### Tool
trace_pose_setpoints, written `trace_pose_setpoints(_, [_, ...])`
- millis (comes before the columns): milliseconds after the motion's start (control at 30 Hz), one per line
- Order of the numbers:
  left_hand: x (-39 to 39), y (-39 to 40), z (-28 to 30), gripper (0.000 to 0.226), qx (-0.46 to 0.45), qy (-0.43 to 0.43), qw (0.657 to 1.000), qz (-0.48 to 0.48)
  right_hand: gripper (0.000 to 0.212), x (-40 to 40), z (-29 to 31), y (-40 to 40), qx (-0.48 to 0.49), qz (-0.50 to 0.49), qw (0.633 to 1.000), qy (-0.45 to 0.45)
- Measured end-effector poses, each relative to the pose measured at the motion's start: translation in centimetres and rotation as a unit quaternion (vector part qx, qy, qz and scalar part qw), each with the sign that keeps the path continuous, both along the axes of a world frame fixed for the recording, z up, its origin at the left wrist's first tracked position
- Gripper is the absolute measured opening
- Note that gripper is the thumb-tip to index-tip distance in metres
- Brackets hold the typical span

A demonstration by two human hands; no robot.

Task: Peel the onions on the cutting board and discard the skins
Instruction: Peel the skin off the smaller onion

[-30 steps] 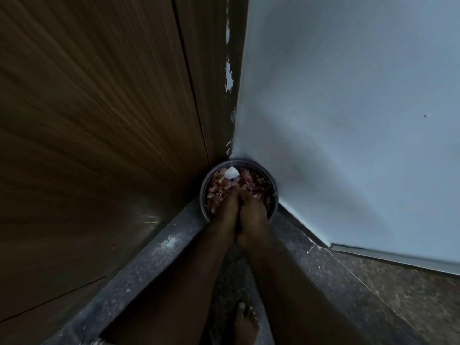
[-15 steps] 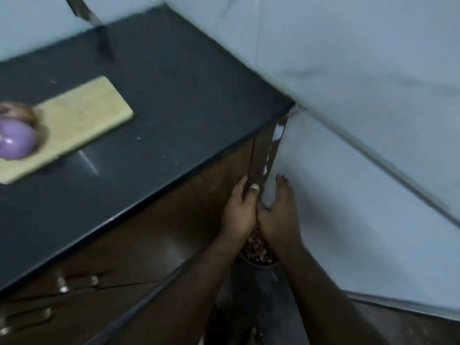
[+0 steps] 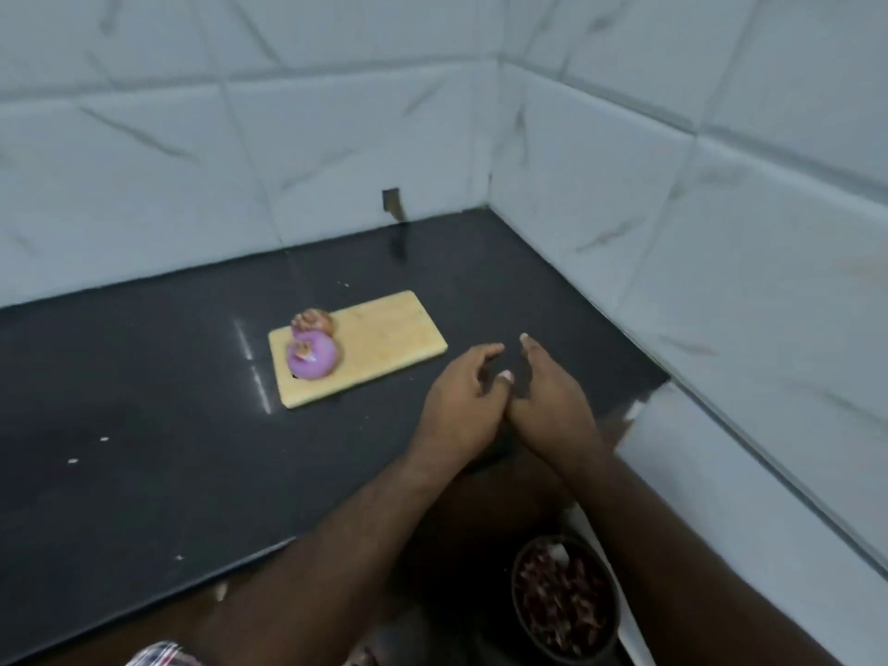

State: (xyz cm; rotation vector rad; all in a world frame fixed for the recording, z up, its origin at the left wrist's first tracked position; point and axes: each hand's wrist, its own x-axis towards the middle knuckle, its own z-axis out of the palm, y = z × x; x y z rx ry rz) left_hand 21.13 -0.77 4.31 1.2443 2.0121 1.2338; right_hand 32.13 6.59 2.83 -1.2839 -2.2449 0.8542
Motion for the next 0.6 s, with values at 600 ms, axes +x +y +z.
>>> trace_pose_setpoints(600, [-23.1,-3.9,-4.1,0.011,-0.058,-0.126,0.945,0.298,0.071,-24.6,-4.2,-2.7,-0.024,0.183,0.981,0.054])
